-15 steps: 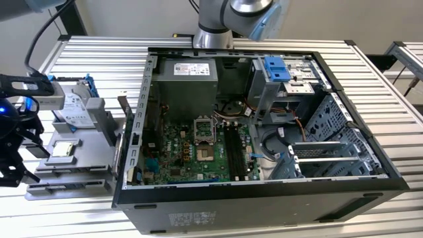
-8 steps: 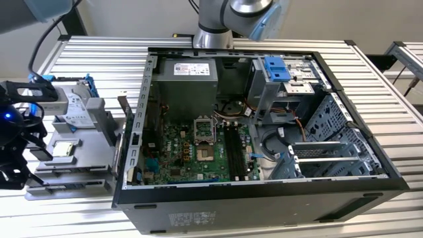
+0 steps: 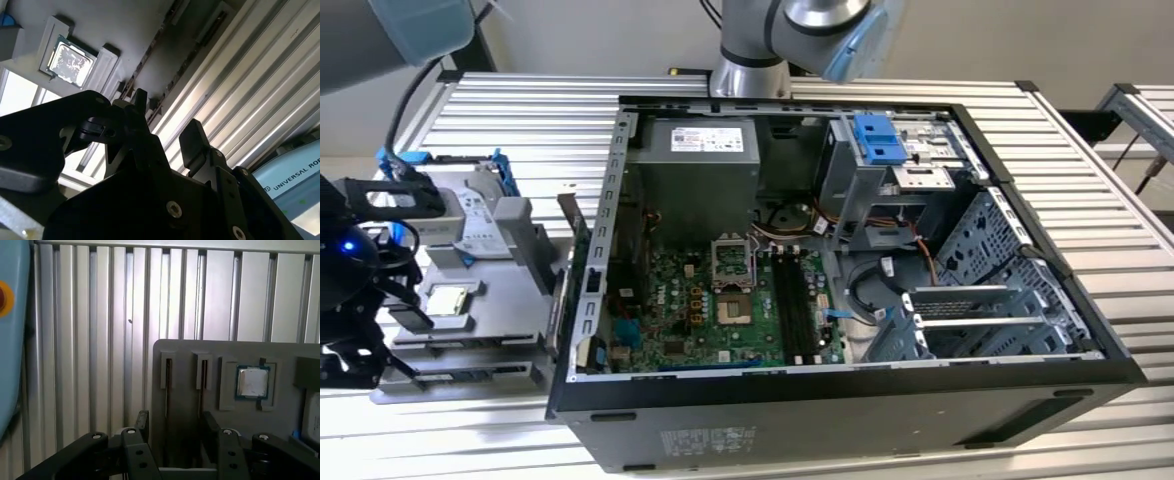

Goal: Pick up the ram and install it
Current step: 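Pick up the ram and move it above insertion slot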

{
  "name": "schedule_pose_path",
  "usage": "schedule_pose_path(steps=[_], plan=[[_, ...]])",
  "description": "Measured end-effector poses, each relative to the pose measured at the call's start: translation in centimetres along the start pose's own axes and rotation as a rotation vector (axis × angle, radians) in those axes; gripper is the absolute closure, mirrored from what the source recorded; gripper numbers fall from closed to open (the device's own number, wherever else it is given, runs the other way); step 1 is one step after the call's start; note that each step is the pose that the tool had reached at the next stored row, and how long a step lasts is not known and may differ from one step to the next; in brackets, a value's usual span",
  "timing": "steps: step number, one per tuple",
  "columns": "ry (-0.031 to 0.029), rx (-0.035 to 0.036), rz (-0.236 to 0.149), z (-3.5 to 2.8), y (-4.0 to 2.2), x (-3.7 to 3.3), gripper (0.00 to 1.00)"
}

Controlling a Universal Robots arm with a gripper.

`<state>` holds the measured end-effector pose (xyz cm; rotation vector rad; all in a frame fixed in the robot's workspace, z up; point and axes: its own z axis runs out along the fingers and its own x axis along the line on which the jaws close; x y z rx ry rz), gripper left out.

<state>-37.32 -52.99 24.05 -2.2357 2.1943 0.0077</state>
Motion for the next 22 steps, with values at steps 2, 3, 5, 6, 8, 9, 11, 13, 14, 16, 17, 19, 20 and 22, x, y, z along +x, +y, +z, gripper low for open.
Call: schedule_pose_path(steps=[2,3,5,6,8,9,11,13,14,16,17,19,20,22], plan=[[-0.0004,0.0000,0.000,0.36,0.00,0.05,0.00],[-0.0006,0.0000,0.000,0.54,0.00,0.08,0.00],[-0.0009,0.0000,0.000,0.90,0.00,0.14,0.00],[-0.0012,0.0000,0.000,1.08,0.00,0.18,0.00],[-0.0017,0.0000,0.000,1.46,0.00,0.26,0.00],[-0.0020,0.0000,0.000,1.63,0.00,0.30,0.00],[-0.0025,-0.0001,0.000,1.99,0.00,0.39,0.00],[-0.0035,0.0001,0.000,2.35,0.00,0.48,0.00],[-0.0039,0.0000,0.000,2.53,0.00,0.52,0.00],[-0.0049,0.0000,0.000,2.90,0.00,0.60,0.00],[-0.0054,0.0001,0.000,3.09,0.00,0.62,0.00],[-0.0066,0.0002,0.000,3.46,0.00,0.64,0.00],[-0.0074,0.0001,0.000,3.63,-0.01,0.65,0.00],[-0.0089,0.0001,0.000,3.99,-0.02,0.65,0.00]])
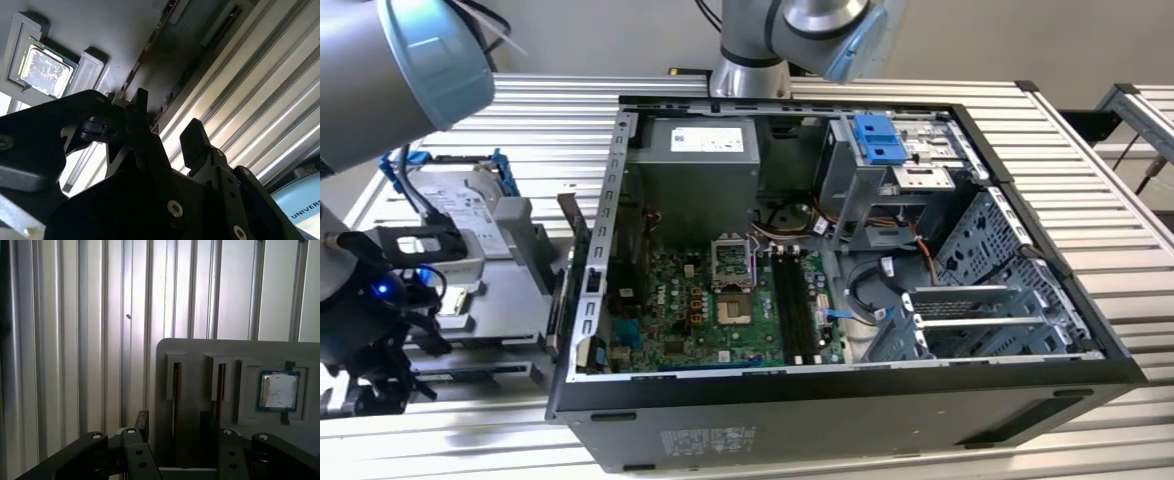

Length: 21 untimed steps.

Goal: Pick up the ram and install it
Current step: 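Pick up the ram and move it above insertion slot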

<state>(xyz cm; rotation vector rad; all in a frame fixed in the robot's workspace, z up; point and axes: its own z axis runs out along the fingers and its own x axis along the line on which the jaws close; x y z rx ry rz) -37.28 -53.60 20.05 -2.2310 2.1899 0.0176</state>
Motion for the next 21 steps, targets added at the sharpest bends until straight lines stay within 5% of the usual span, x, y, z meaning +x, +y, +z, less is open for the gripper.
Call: schedule_pose_path(steps=[5,21], plan=[[-0.0033,0.0001,0.000,0.86,-0.02,0.02,0.00],[-0.0035,0.0003,-0.001,0.93,-0.02,0.01,0.00]])
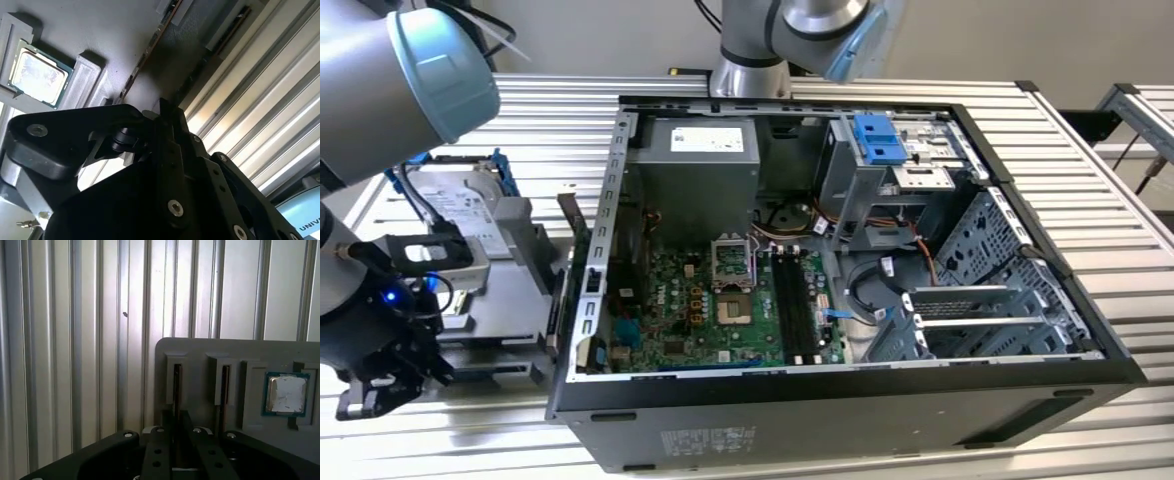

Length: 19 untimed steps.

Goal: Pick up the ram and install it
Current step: 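Pick up the ram and move it above insertion slot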

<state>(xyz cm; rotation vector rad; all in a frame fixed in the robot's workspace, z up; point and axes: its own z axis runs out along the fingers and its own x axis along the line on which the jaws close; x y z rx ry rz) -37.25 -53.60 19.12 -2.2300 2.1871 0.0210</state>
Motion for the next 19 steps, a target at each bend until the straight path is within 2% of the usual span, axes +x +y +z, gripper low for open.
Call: schedule_pose_path(steps=[11,12,19], plan=[[0.0012,-0.0011,-0.009,-0.02,0.00,-0.12,0.00],[0.0014,-0.0011,-0.009,-0.02,0.00,-0.12,1.00],[0.0021,-0.0011,-0.009,-0.02,0.00,-0.12,1.00]])
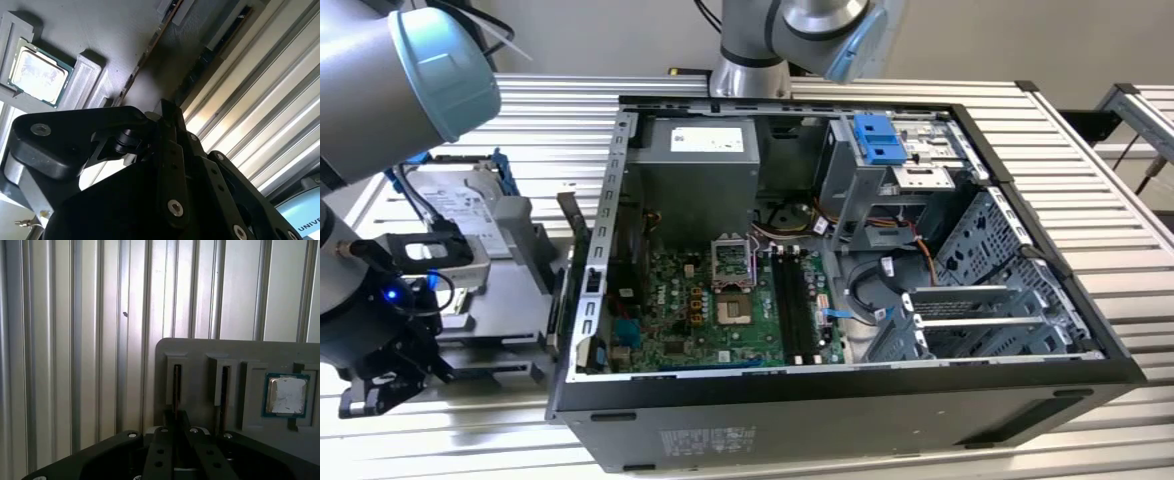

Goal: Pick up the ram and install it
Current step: 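Pick up the ram and move it above insertion slot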

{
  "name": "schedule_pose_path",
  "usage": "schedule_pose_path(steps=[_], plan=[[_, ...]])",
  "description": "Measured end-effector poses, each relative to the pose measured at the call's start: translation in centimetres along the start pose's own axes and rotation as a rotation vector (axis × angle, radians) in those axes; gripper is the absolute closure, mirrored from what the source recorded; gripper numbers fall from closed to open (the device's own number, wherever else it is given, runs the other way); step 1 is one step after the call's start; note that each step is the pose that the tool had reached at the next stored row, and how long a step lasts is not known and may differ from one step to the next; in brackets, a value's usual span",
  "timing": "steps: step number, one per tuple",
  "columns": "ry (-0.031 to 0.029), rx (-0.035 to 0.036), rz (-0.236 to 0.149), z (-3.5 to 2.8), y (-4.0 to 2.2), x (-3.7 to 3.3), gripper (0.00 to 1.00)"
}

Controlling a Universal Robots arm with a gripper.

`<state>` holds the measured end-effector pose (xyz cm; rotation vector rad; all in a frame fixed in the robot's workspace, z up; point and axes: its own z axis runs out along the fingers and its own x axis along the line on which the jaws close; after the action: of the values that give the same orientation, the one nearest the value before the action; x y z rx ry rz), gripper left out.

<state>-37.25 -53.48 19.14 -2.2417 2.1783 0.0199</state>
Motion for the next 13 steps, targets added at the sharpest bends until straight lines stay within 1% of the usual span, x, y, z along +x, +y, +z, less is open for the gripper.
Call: schedule_pose_path(steps=[13], plan=[[0.0014,0.0000,0.000,0.00,0.00,0.00,1.00]])
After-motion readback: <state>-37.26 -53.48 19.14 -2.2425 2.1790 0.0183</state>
